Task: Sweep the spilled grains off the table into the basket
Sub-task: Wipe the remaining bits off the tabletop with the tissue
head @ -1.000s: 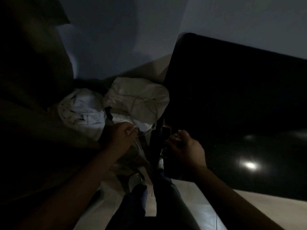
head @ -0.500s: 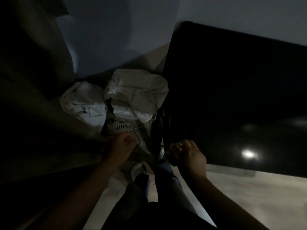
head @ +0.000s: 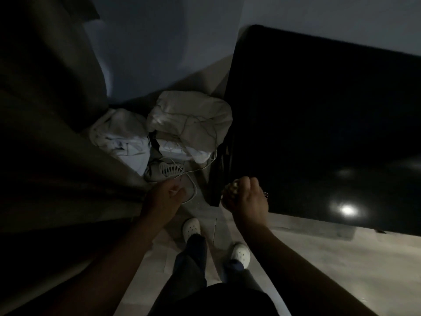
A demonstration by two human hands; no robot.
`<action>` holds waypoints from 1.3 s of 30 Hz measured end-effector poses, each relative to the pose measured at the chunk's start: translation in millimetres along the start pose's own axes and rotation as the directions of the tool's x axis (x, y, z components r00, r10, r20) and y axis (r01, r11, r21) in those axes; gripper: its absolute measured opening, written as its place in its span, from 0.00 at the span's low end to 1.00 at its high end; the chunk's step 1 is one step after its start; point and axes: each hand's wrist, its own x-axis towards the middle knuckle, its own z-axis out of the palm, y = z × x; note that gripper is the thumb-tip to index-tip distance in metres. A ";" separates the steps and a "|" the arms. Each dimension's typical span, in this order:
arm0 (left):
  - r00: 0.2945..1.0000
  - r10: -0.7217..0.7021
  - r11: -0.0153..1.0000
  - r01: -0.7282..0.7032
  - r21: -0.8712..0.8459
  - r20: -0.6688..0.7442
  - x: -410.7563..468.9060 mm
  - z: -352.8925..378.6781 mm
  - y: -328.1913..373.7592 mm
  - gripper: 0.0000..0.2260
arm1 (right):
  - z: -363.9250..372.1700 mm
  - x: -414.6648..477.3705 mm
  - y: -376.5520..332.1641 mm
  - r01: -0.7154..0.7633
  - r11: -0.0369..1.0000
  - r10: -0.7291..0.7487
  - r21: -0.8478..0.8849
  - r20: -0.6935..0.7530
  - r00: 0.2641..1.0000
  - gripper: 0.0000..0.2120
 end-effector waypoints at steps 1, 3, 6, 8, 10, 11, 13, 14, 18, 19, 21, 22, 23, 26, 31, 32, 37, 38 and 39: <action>1.000 0.012 1.000 -0.012 0.014 -0.009 -3.9 0.5 2.6 0.09 | -2.4 -2.3 1.4 0.012 1.000 -0.012 0.014 0.011 1.000 0.29; 0.999 0.026 0.999 -0.025 0.038 -0.031 -11.1 2.9 7.7 0.10 | -5.7 -6.0 3.2 0.023 0.999 -0.025 0.038 0.044 0.999 0.28; 0.997 0.015 0.999 -0.011 0.051 -0.072 -23.3 6.9 16.3 0.08 | -17.7 -7.5 4.7 0.021 0.999 -0.027 0.036 0.179 0.984 0.25; 0.996 0.013 0.999 -0.009 0.053 -0.085 -34.5 10.5 24.3 0.06 | -28.0 -11.7 13.8 -0.003 0.998 -0.014 0.061 0.278 0.961 0.23; 0.995 0.023 0.999 -0.020 0.036 -0.100 -47.5 14.7 33.5 0.03 | -40.9 -16.9 26.9 -0.040 0.991 -0.005 0.126 0.338 0.941 0.19; 0.994 0.031 0.999 -0.028 0.031 -0.108 -54.2 17.2 37.9 0.02 | -48.8 -19.0 34.8 -0.055 0.985 -0.004 0.165 0.339 0.941 0.17; 0.992 0.046 0.999 -0.043 0.026 -0.117 -68.0 22.8 46.6 0.02 | -67.9 -19.6 48.6 -0.082 0.974 0.014 0.210 0.309 0.951 0.17; 0.992 0.049 0.999 -0.048 0.017 -0.120 -74.8 26.4 50.6 0.02 | -78.9 -18.8 53.9 -0.085 0.972 0.023 0.221 0.270 0.963 0.18; 0.977 0.093 0.993 -0.105 -0.051 -0.190 -97.4 40.9 79.6 0.03 | -127.8 -16.9 70.7 -0.076 0.946 0.044 0.316 0.108 0.993 0.22; 0.972 0.116 0.990 -0.130 -0.058 -0.206 -102.4 44.5 89.1 0.03 | -141.5 -17.0 75.6 -0.079 0.932 0.049 0.353 0.094 0.994 0.22; 0.961 0.170 0.982 -0.184 -0.048 -0.217 -111.1 52.1 107.8 0.06 | -165.0 -18.6 88.5 -0.090 0.910 0.059 0.405 0.089 0.994 0.20; 0.957 0.196 0.977 -0.208 -0.035 -0.213 -114.5 55.5 117.3 0.08 | -176.7 -19.8 94.6 -0.098 0.902 0.067 0.421 0.087 0.994 0.20; 0.952 0.221 0.973 -0.230 -0.023 -0.211 -116.6 58.5 126.3 0.10 | -187.6 -20.9 100.8 -0.100 0.893 0.071 0.440 0.081 0.994 0.19; 0.941 0.269 0.963 -0.268 0.034 -0.205 -115.0 64.7 154.3 0.12 | -219.2 -24.5 115.6 -0.140 0.822 0.114 0.552 0.081 0.990 0.18; 0.935 0.349 0.933 -0.353 -0.076 -0.064 -100.0 69.1 193.6 0.10 | -256.8 -29.4 132.3 -0.160 0.709 0.201 0.687 0.021 0.979 0.19; 0.928 0.371 0.924 -0.374 -0.075 -0.042 -95.9 69.0 200.5 0.10 | -261.4 -29.5 133.2 -0.161 0.696 0.225 0.700 0.000 0.974 0.19; 0.892 0.446 0.894 -0.447 -0.001 0.076 -69.1 69.7 221.7 0.11 | -270.1 -31.0 129.3 -0.199 0.661 0.337 0.724 -0.049 0.940 0.19; 0.885 0.453 0.890 -0.456 0.007 0.104 -63.8 70.0 224.1 0.11 | -269.3 -32.1 126.9 -0.206 0.661 0.361 0.722 -0.065 0.930 0.19; 0.877 0.462 0.883 -0.468 0.019 0.128 -58.4 70.8 226.8 0.11 | -267.3 -33.3 126.4 -0.216 0.662 0.387 0.718 -0.081 0.919 0.18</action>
